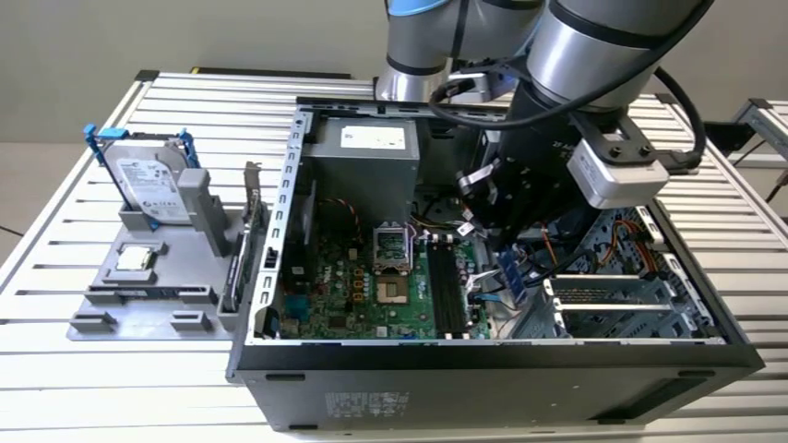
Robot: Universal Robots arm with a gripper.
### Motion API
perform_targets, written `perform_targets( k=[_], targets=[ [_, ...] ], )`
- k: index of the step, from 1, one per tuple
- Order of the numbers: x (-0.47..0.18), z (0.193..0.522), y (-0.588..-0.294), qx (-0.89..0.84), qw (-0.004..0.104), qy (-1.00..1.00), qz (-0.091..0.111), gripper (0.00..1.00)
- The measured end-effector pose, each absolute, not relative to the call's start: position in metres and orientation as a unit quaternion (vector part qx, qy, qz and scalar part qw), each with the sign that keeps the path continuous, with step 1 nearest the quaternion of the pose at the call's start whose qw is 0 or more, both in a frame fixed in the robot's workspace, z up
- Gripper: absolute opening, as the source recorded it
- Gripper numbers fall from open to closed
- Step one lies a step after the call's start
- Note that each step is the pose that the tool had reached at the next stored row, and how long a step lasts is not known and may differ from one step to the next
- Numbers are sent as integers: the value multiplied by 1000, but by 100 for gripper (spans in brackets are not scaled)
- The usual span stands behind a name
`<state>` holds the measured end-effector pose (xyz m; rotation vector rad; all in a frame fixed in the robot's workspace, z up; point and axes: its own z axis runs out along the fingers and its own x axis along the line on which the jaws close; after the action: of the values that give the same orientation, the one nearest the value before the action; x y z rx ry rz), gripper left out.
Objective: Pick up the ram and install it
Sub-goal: 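Insert the ram into the slot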
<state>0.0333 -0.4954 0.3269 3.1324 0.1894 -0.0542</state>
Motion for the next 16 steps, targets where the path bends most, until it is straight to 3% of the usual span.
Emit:
perform_targets(
  k=[16],
  targets=[
    [33,320,-495,998,1,59,-18,0]
  ],
)
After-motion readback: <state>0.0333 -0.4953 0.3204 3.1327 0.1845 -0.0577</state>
